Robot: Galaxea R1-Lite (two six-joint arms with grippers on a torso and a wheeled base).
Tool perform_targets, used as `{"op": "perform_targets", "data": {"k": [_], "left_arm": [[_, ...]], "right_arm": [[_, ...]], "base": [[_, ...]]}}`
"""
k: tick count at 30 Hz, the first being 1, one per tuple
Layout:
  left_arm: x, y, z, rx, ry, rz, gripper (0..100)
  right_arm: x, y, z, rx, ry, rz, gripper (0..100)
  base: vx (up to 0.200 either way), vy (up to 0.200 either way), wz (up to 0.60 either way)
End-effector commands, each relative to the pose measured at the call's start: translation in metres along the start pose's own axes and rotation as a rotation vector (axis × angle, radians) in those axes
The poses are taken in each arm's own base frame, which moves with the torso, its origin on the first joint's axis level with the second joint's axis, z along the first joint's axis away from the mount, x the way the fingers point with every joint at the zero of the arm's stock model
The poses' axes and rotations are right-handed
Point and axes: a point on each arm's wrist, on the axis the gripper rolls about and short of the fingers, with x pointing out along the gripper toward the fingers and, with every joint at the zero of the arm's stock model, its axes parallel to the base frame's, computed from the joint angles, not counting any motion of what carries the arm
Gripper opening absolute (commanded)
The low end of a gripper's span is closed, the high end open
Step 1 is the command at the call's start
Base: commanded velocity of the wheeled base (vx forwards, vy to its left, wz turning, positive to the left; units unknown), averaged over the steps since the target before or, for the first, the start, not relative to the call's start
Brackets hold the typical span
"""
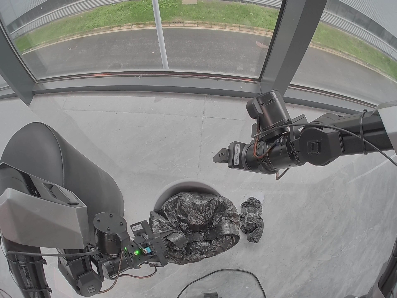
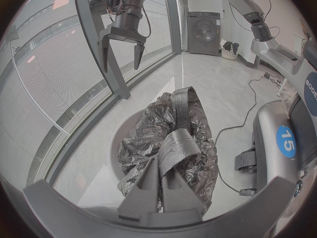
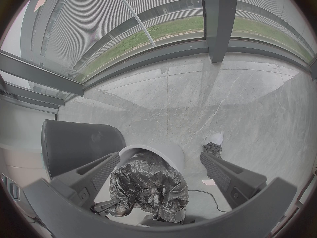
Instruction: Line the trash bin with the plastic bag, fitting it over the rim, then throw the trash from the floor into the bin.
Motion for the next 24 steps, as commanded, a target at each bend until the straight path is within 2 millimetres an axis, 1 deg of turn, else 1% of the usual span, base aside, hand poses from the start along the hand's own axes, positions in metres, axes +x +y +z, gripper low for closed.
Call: {"op": "perform_targets", "data": {"k": [1,3,6,7,8,9,10,13,15,16,17,18,19,20,24], "left_arm": [[-0.001,0.003,0.002,-0.031,-0.012,0.013,0],[0.0,0.006,0.004,-0.059,-0.023,0.028,0],[0.007,0.027,0.013,-0.173,-0.077,0.119,0],[0.008,0.03,0.014,-0.193,-0.082,0.134,0],[0.01,0.042,0.018,-0.282,-0.095,0.207,0],[0.011,0.042,0.018,-0.291,-0.094,0.214,0],[0.012,0.053,0.025,-0.409,-0.103,0.312,0],[0.013,0.07,0.029,-0.59,-0.118,0.458,0],[0.01,0.078,0.025,-0.648,-0.111,0.514,0],[0.01,0.078,0.025,-0.648,-0.111,0.514,0],[0.006,0.081,0.018,-0.672,-0.094,0.533,0],[0.002,0.085,0.005,-0.703,-0.06,0.557,0],[0.001,0.085,0.004,-0.706,-0.058,0.559,0],[-0.005,0.087,-0.006,-0.751,-0.032,0.578,0],[-0.009,0.092,-0.012,-0.846,-0.048,0.605,0]], "right_arm": [[-0.002,0.001,0.001,-0.001,-0.004,0.004,100],[-0.004,0.002,0.001,-0.005,-0.003,0.008,100],[-0.016,0.009,-0.004,-0.037,0.037,0.018,100],[-0.017,0.011,-0.005,-0.044,0.041,0.019,100],[-0.02,0.018,-0.008,-0.07,0.061,0.026,100],[-0.021,0.019,-0.009,-0.074,0.063,0.027,100],[-0.024,0.027,-0.015,-0.106,0.088,0.034,100],[-0.029,0.041,-0.022,-0.149,0.12,0.049,100],[-0.032,0.049,-0.028,-0.177,0.149,0.049,100],[-0.032,0.049,-0.028,-0.177,0.149,0.049,100],[-0.033,0.053,-0.033,-0.194,0.17,0.046,100],[-0.03,0.057,-0.04,-0.218,0.199,0.039,100],[-0.03,0.057,-0.04,-0.221,0.2,0.04,100],[-0.023,0.059,-0.047,-0.245,0.218,0.035,100],[-0.013,0.066,-0.054,-0.307,0.23,0.04,100]], "base": [[0.0,0.0,0.0],[0.0,0.0,0.0],[0.0,0.0,0.0],[0.0,0.0,0.0],[0.0,0.0,0.0],[0.0,0.0,0.0],[0.0,0.0,0.0],[0.0,0.0,0.0],[0.0,0.0,0.0],[0.0,0.0,0.0],[0.0,0.0,0.0],[0.0,0.0,0.0],[0.0,0.0,0.0],[0.0,0.0,0.0],[0.0,0.0,0.0]]}}
